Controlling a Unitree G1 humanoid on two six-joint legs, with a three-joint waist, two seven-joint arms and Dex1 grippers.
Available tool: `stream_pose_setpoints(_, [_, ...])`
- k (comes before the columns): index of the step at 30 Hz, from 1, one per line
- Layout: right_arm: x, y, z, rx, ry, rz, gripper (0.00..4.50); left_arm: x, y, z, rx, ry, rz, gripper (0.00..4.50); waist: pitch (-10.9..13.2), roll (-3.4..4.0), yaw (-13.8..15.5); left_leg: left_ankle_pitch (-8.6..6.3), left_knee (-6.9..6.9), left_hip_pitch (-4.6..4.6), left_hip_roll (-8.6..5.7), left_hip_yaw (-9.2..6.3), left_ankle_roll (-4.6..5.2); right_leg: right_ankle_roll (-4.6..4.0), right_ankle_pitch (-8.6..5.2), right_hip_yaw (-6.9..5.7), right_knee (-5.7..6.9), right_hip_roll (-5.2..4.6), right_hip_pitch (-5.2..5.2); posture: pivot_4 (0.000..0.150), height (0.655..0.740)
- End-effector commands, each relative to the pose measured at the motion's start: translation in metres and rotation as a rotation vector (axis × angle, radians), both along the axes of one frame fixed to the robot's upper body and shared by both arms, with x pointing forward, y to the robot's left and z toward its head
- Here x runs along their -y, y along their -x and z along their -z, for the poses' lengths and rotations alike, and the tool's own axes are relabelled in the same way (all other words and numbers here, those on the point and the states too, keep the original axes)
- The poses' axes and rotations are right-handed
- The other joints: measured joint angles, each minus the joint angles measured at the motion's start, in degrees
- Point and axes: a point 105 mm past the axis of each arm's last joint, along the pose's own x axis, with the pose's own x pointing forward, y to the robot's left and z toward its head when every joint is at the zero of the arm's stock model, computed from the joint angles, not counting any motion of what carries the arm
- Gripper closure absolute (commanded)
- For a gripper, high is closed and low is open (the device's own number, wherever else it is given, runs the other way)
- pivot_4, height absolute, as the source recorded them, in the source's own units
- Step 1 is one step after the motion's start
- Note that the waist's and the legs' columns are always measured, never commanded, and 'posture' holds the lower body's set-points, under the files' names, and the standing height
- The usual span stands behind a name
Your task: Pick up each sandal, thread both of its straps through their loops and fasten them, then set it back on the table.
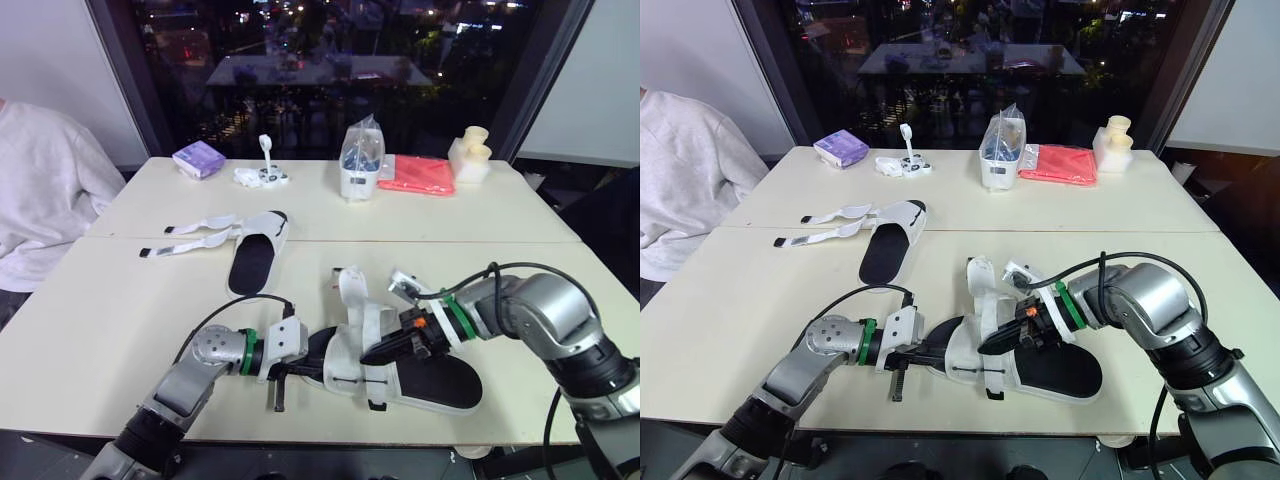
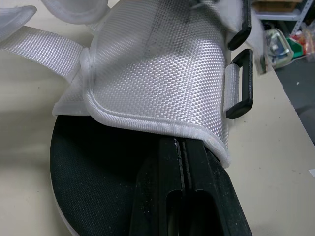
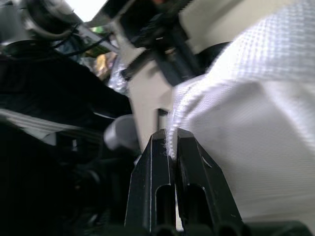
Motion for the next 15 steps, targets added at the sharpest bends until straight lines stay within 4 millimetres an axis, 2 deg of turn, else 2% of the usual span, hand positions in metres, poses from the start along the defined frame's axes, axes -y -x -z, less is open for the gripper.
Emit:
stream_pose_setpoints(1, [0.001, 0.010, -0.003, 0.020, 0.005, -0.004, 4.45, -0.001, 0.010, 0.029, -0.093, -0.078, 0.003, 4.50, 0.0, 0.00, 0.0, 0.00, 0.00, 0.00, 0.00, 0.00, 0.00, 0.00, 0.00, 0.00, 0.00, -0.01, 0.00, 0.150, 0.7400])
stream_pose_setpoints(6, [0.001, 0.014, 0.006, 0.040, 0.028, 0.017, 4.45, 0.000, 0.010, 0.029, -0.094, -0.076, 0.004, 4.50, 0.0, 0.00, 0.0, -0.01, 0.00, 0.00, -0.03, 0.01, 0.01, 0.00, 0.00, 0.00, -0.03, -0.04, 0.01, 0.150, 0.7400])
stream_pose_setpoints(9, [0.009, 0.006, 0.017, 0.095, 0.091, 0.069, 4.45, 0.002, 0.010, 0.029, -0.094, -0.073, 0.007, 4.50, 0.0, -0.01, 0.1, -0.01, 0.00, 0.00, -0.03, 0.01, 0.02, 0.00, 0.00, -0.01, -0.04, -0.05, 0.02, 0.150, 0.7400])
stream_pose_setpoints(12, [0.013, 0.002, 0.011, 0.123, 0.087, 0.081, 3.61, 0.003, 0.010, 0.029, -0.092, -0.072, 0.007, 4.50, 0.0, -0.02, 0.0, -0.01, 0.01, 0.01, -0.05, 0.02, 0.02, -0.01, 0.00, -0.01, -0.04, -0.05, 0.04, 0.150, 0.7400])
stream_pose_setpoints(15, [0.021, 0.004, -0.007, 0.182, 0.073, 0.063, 2.24, 0.003, 0.010, 0.030, -0.096, -0.073, -0.002, 4.50, 0.0, -0.04, 0.1, -0.01, 0.03, 0.03, -0.05, 0.00, 0.02, -0.01, -0.01, -0.01, -0.06, -0.05, 0.09, 0.150, 0.7400])
